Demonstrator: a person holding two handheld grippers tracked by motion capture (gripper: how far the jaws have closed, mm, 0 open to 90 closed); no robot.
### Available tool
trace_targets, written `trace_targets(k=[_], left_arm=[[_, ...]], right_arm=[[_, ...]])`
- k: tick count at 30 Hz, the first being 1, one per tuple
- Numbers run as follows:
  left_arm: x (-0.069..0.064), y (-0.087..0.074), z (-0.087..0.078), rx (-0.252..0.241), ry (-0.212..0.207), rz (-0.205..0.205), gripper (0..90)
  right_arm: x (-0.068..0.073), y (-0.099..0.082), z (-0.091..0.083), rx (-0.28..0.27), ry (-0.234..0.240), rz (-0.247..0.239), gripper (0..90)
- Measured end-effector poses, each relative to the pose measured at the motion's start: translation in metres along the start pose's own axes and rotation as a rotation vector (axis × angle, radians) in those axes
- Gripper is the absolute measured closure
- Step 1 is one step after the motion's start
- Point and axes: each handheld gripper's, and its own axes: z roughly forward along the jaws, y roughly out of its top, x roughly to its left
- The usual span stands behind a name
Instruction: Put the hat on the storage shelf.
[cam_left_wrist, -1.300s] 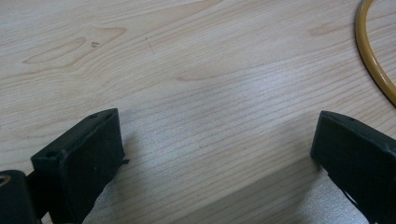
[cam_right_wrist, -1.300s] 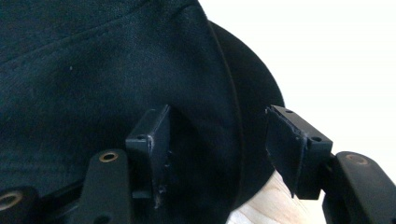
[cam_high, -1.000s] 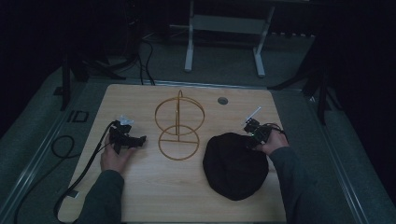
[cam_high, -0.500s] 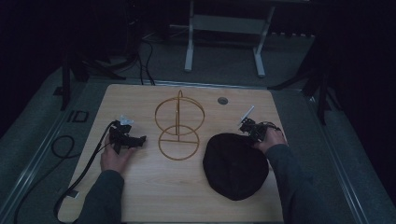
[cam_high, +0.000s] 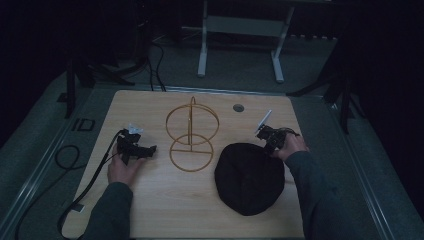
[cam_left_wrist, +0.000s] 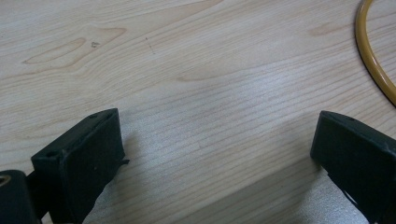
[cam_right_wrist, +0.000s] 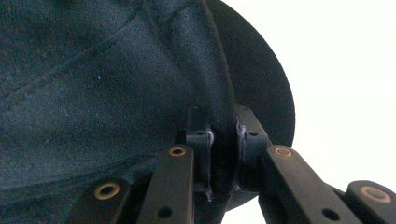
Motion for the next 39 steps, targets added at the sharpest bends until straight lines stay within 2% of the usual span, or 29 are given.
trace_targets(k=[20, 29, 39], left_arm=[[0.000, 0.000, 0.000, 0.000, 0.000, 0.000, 2.1], [0.000, 0.000, 0.000, 0.000, 0.000, 0.000, 2.1], [0.000, 0.000, 0.000, 0.000, 0.000, 0.000, 2.1]], right_arm=[[-0.016, -0.002, -0.034, -0.033, 0.050, 0.027, 79.9], [-0.028, -0.006, -0.061, -0.067, 0.065, 0.075, 79.8], [-0.040, -0.008, -0.079, -0.098, 0.079, 0.127, 79.7]])
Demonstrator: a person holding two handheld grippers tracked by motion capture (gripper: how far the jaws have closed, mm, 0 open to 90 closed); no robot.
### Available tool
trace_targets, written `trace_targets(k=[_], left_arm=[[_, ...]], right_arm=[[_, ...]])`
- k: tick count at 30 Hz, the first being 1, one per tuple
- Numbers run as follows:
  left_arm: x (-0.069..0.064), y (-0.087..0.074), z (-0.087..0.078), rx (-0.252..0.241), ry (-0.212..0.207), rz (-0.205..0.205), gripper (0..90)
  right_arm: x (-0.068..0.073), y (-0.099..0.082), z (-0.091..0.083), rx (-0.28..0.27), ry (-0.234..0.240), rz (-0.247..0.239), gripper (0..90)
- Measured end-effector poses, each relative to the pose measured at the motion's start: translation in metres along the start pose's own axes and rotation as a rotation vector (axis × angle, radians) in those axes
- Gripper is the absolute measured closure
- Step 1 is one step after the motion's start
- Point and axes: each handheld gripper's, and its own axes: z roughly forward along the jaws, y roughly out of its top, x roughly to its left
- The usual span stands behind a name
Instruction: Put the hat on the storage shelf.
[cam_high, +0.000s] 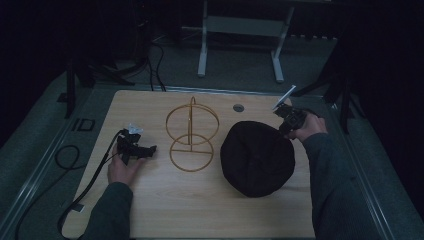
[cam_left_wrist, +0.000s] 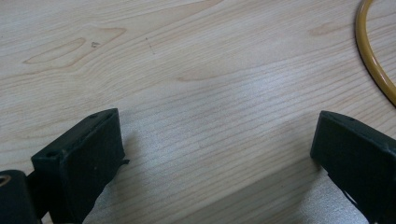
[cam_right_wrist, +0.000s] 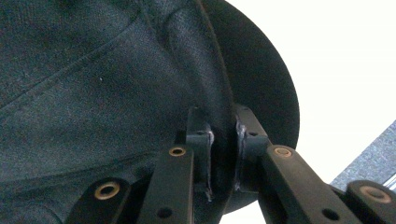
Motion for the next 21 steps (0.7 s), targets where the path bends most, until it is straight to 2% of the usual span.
trace_targets(k=[9, 21], left_arm=[[0.000, 0.000, 0.000, 0.002, 0.001, 0.004, 2.1], [0.000, 0.000, 0.000, 0.002, 0.000, 0.004, 2.1]], right_arm=[[-0.011, 0.000, -0.015, -0.026, 0.014, 0.046, 79.6], [-0.023, 0.002, -0.045, -0.059, 0.019, 0.103, 79.5]])
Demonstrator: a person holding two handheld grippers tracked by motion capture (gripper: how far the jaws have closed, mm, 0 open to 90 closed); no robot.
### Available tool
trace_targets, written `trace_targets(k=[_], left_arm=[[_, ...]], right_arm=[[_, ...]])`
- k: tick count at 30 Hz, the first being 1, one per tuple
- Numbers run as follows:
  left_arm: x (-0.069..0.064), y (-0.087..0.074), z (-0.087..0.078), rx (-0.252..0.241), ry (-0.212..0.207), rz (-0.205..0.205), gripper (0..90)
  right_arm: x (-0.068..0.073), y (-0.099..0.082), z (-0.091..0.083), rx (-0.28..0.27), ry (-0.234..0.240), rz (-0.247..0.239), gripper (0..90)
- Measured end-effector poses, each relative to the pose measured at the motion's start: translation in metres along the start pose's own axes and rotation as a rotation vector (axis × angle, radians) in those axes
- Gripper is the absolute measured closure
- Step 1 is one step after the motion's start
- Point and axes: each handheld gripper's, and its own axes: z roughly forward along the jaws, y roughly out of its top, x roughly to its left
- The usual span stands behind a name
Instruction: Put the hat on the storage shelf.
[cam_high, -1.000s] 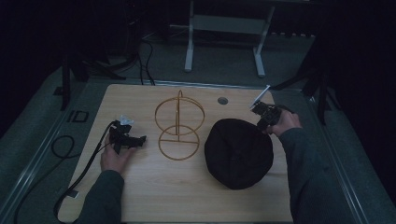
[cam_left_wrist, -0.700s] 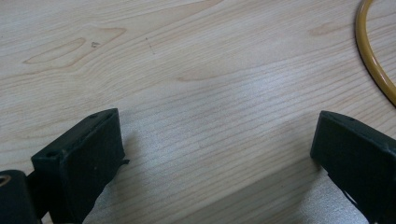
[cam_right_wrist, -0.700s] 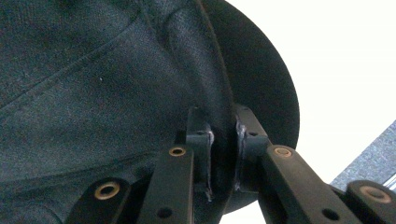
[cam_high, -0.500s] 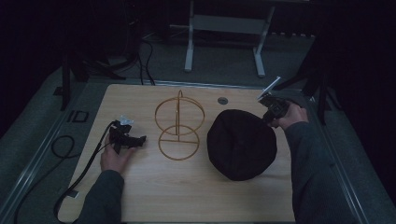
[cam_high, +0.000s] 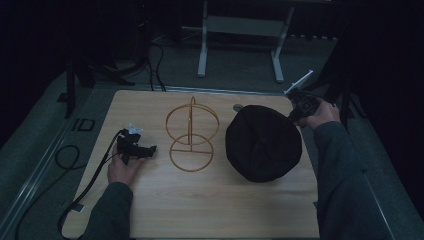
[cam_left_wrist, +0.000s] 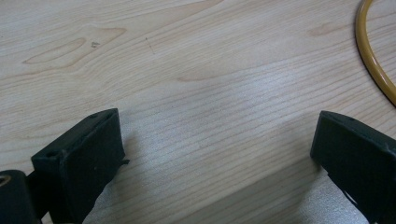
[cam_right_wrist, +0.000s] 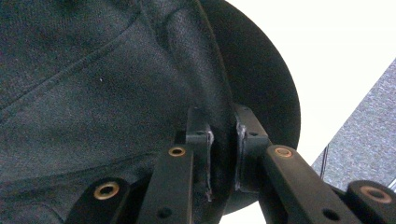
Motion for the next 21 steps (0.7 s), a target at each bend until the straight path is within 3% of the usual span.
trace_targets(k=[21], left_arm=[[0.000, 0.000, 0.000, 0.000, 0.000, 0.000, 2.1]], right_arm=[[-0.001, 0.017, -0.044, -0.069, 0.032, 0.049, 79.6]])
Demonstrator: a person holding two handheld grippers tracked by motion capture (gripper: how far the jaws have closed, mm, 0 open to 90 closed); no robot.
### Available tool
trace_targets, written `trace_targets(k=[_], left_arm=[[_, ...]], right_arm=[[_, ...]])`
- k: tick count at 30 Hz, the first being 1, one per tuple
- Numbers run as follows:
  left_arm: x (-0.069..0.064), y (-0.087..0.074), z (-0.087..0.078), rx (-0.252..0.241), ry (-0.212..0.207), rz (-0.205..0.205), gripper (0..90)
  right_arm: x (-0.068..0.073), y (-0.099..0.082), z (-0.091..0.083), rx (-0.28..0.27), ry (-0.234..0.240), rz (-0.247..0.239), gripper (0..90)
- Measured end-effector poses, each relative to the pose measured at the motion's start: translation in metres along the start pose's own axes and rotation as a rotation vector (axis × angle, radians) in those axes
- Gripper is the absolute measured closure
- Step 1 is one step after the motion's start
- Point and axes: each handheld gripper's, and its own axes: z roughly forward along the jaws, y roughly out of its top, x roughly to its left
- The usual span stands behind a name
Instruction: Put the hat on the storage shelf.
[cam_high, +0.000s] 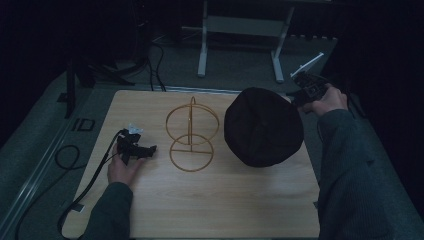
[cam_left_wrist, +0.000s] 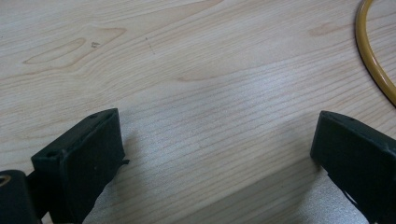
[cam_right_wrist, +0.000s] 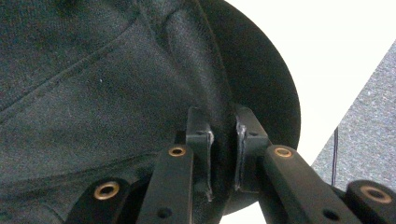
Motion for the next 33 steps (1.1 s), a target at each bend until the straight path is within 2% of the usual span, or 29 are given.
trace_targets(k=[13, 20, 33], left_arm=[[0.000, 0.000, 0.000, 0.001, 0.000, 0.001, 2.1], [0.000, 0.000, 0.000, 0.000, 0.000, 0.001, 2.1], [0.000, 0.000, 0.000, 0.000, 0.000, 0.001, 2.1]], right_arm=[[0.015, 0.014, -0.017, -0.027, 0.015, -0.022, 79.6], [0.027, 0.026, -0.024, -0.029, 0.016, -0.040, 79.6], [0.048, 0.044, -0.030, -0.040, 0.019, -0.079, 79.6]])
